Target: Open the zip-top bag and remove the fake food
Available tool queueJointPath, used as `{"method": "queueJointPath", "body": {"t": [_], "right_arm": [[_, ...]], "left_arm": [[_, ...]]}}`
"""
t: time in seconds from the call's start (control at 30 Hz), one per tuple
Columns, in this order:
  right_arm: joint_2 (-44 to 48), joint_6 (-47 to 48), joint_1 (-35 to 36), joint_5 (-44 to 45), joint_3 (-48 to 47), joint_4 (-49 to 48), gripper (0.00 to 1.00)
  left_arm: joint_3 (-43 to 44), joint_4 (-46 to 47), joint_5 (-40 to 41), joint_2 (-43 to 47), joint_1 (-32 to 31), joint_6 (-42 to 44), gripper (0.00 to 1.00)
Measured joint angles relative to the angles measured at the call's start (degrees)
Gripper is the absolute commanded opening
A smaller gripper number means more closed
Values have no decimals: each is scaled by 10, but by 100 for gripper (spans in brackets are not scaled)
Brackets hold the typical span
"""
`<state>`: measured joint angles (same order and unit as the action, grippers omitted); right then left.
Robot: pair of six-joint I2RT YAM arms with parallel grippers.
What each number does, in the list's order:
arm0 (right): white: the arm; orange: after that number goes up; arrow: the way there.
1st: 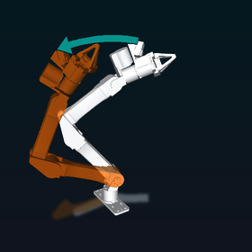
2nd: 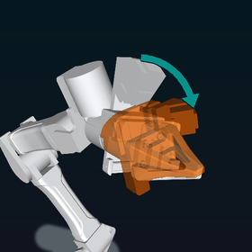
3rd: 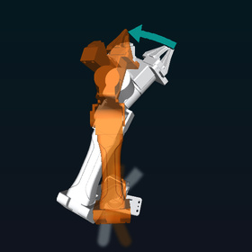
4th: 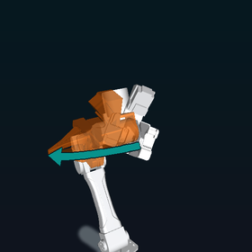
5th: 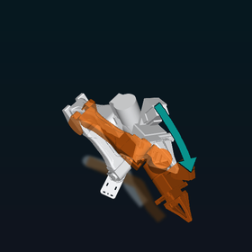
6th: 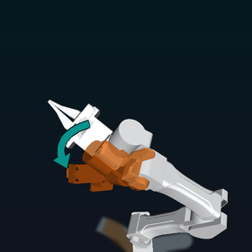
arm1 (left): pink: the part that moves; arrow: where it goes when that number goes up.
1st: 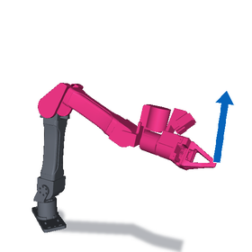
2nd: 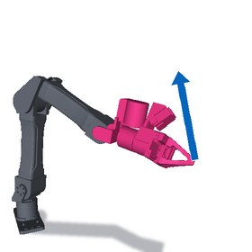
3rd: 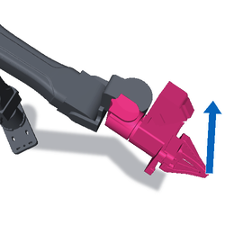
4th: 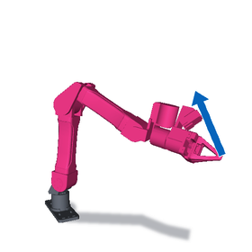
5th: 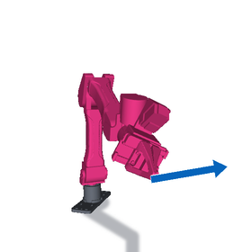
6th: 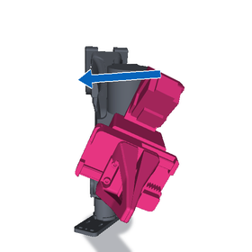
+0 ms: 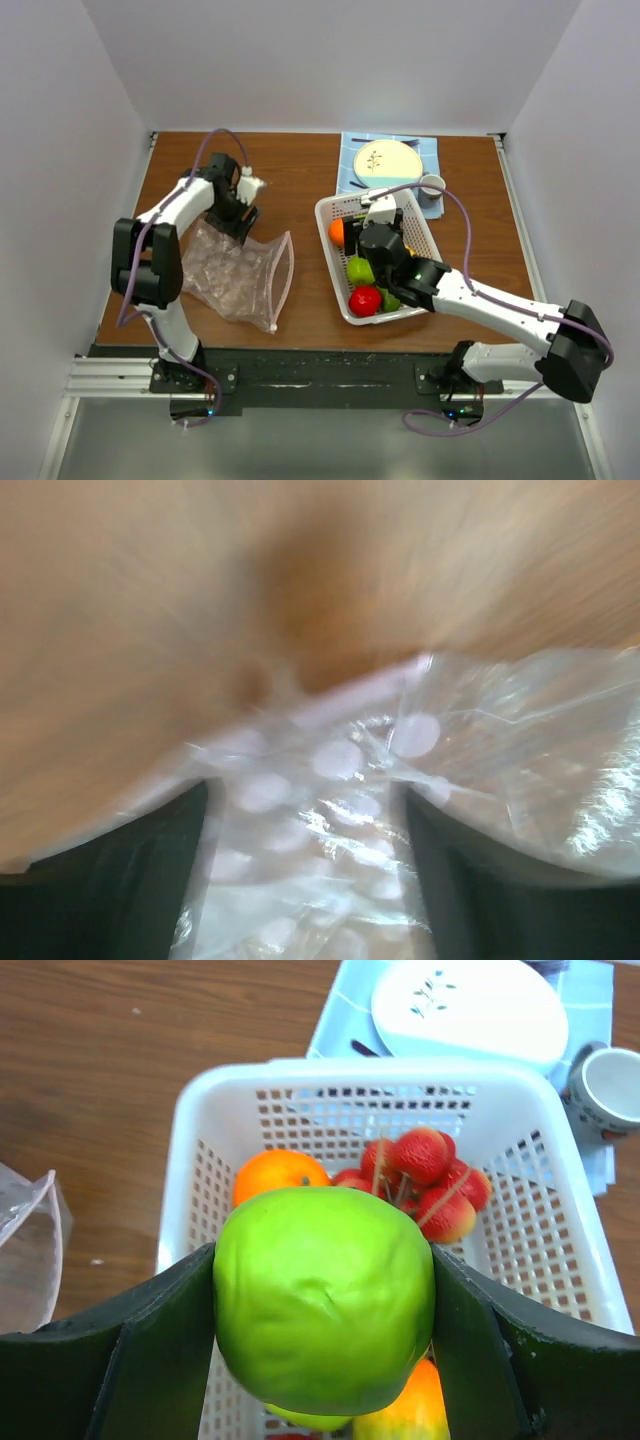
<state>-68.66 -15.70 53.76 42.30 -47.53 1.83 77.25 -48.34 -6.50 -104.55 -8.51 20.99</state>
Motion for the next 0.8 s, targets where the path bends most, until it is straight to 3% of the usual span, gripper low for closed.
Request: {"method": "queueJointPath", "body": {"t": [0.17, 0.3, 0.5, 0.63, 0.8], "right_arm": [[4, -18, -1, 2, -3, 66, 99], [29, -30, -1, 2, -7, 120, 99], [78, -40, -2, 3, -47, 201, 99], [118, -42, -1, 3, -62, 236, 99], [183, -43, -1, 2, -62, 265, 99]], "left_arm": [[81, 13, -39, 97, 0, -20, 100], [86, 31, -65, 213, 0, -22, 100], [-28, 76, -77, 342, 0, -2, 100], [-118, 79, -65, 351, 1, 9, 100], [-139, 70, -59, 350, 2, 7, 100]]}}
